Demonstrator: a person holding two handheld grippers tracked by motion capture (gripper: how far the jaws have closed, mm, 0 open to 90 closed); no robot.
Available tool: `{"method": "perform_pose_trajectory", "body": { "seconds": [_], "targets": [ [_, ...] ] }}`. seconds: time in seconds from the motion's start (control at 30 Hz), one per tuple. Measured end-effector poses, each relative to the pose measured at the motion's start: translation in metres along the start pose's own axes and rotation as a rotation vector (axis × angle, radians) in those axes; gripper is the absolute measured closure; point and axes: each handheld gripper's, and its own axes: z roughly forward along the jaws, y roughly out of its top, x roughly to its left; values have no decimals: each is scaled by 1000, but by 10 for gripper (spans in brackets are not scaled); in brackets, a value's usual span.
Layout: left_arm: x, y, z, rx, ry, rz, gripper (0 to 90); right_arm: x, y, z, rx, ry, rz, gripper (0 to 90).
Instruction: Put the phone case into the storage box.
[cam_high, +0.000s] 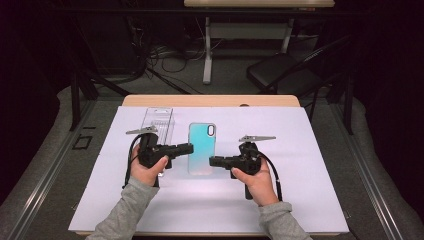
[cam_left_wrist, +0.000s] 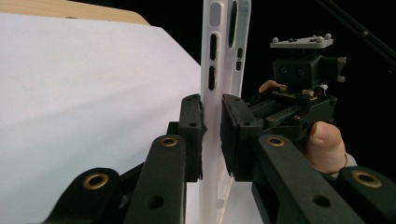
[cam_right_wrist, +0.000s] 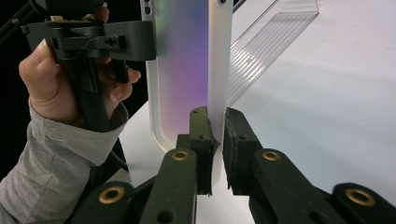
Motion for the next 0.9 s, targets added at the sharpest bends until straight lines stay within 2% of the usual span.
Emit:
{"method": "perform_pose_trajectory", "body": {
  "seconds": [0.43,0.67,0.9],
  "targets": [
    [1,0,2,-5,3,10,684,-2,0,-2,-10,-27,-2,830],
    [0,0,3,-13,39,40,668,-5,2,-7,-26,-60,-14,830],
    [0,0,4,-23,106,90,644,-6,4,-12,-38,-107,-33,830]
  ]
}}
